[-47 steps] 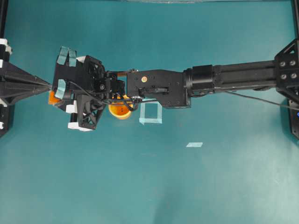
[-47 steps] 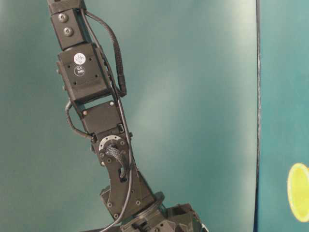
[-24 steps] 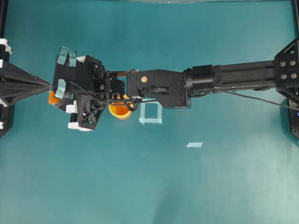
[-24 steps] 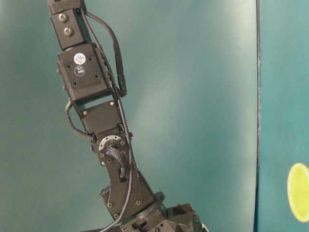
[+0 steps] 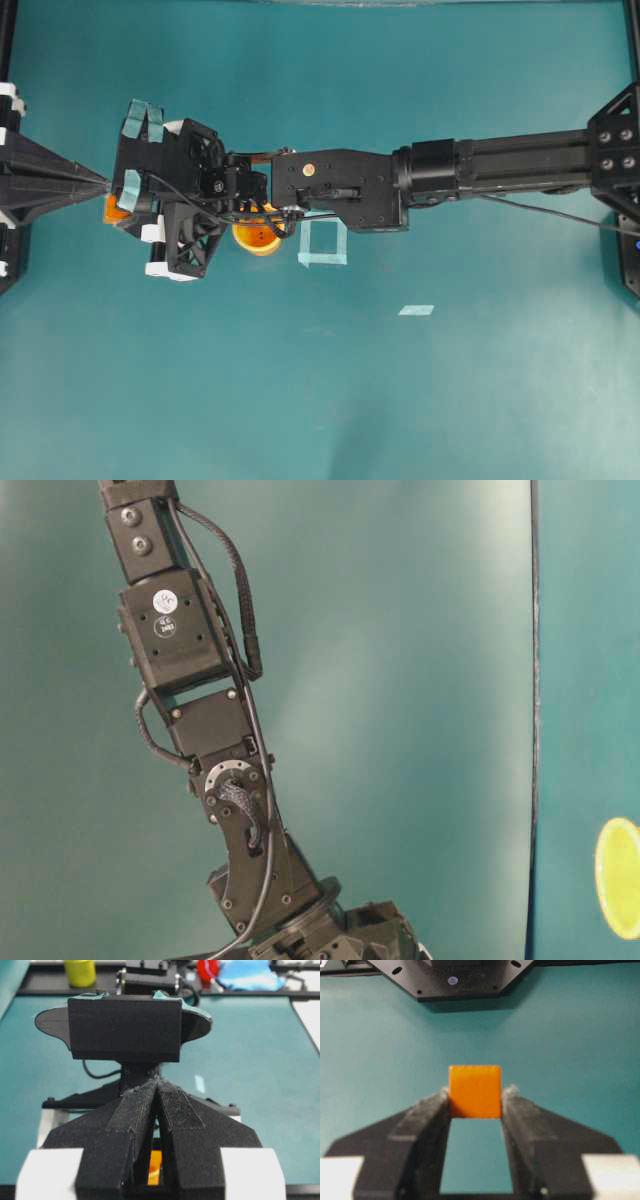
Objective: Move the block to the left with right arm.
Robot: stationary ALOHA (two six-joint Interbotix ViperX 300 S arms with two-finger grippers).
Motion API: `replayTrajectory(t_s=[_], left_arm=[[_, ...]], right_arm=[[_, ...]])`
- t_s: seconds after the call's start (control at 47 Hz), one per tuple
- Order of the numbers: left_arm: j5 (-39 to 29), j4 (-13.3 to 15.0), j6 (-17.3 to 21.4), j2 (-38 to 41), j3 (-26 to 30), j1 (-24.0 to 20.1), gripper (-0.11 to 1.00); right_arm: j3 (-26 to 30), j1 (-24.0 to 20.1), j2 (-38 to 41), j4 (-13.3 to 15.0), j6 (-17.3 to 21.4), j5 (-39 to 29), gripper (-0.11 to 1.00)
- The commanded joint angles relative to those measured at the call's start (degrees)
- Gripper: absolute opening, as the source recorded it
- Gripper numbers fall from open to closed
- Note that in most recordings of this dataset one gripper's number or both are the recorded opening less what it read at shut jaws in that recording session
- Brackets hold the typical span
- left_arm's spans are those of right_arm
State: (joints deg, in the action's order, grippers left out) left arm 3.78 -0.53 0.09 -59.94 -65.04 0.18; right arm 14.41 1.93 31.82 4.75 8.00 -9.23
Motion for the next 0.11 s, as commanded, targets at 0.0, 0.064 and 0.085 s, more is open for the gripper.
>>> replayTrajectory(t_s=[0.0, 0.064, 0.085], left_arm=[[0.2, -0.1, 0.1, 0.2, 1.8, -0.1, 0.00], [0.2, -0.1, 0.1, 0.2, 1.8, 0.0, 0.00], [0.2, -0.1, 0.1, 0.2, 1.8, 0.0, 0.00]], right_arm=[[1.1, -0.1, -1.2, 0.0, 0.2, 0.5, 0.38], [1.1, -0.1, -1.2, 0.0, 0.2, 0.6, 0.38], [1.1, -0.1, -1.2, 0.0, 0.2, 0.5, 0.38]])
